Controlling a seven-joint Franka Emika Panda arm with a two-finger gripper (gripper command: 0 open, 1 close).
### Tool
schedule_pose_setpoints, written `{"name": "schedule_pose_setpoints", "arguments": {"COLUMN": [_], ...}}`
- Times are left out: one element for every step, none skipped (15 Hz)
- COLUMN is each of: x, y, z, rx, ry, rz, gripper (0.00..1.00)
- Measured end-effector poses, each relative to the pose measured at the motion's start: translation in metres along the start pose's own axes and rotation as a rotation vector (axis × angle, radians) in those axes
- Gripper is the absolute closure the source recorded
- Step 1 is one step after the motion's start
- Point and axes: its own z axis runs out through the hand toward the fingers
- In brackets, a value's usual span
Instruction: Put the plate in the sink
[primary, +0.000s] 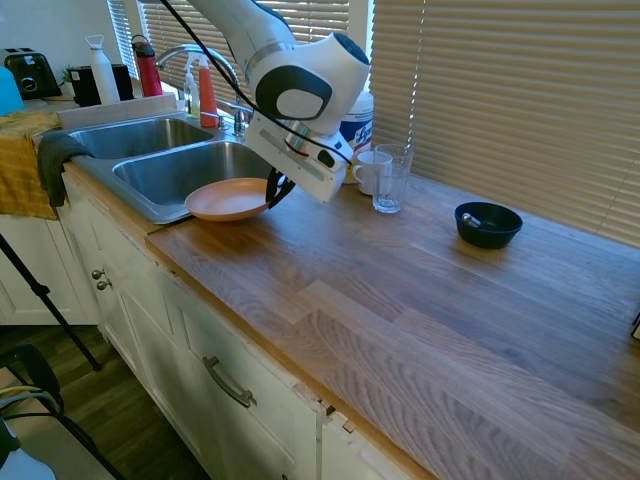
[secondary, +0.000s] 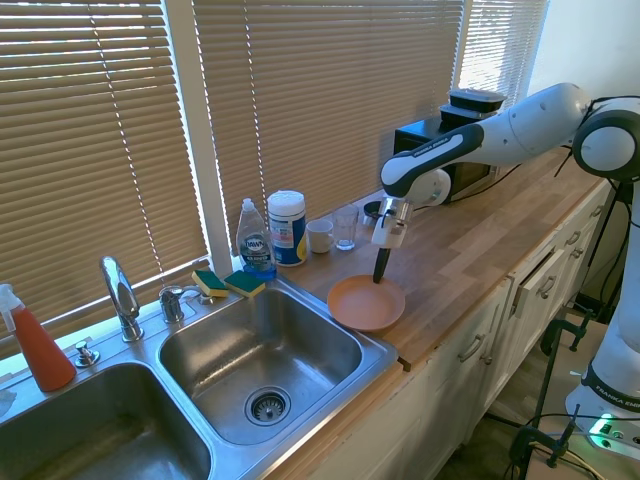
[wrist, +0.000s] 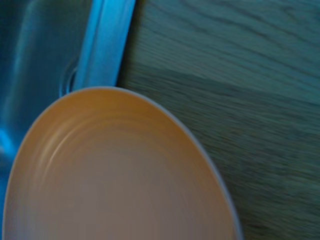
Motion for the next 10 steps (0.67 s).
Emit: {"name": "schedule_pose_setpoints", "arguments": {"x": [-0.009, -0.019, -0.030, -0.039, -0.048, -0.054, -0.055, -0.056, -0.058, -0.062], "y": [-0.011, -0.023, -0.036, -0.047, -0.058, -0.070, -0.071, -0.076, -0.086, -0.100], "z": [-0.006, -0.012, -0.015, -0.016, -0.016, -0.018, -0.018, -0.018, -0.017, -0.014], "rx": [0.007, 0.013, 0.018, 0.025, 0.028, 0.031, 0.032, 0.033, 0.034, 0.034], "ry": [0.001, 0.003, 0.000, -0.003, -0.004, -0.001, 0.000, 0.001, 0.002, 0.000], "rz": [0.000, -0.001, -0.001, -0.003, -0.004, -0.002, -0.002, -0.002, -0.009, -0.027], "gripper": [1.00, 1.00, 1.00, 1.00, 1.00, 1.00, 1.00, 1.00, 1.00, 1.00]}}
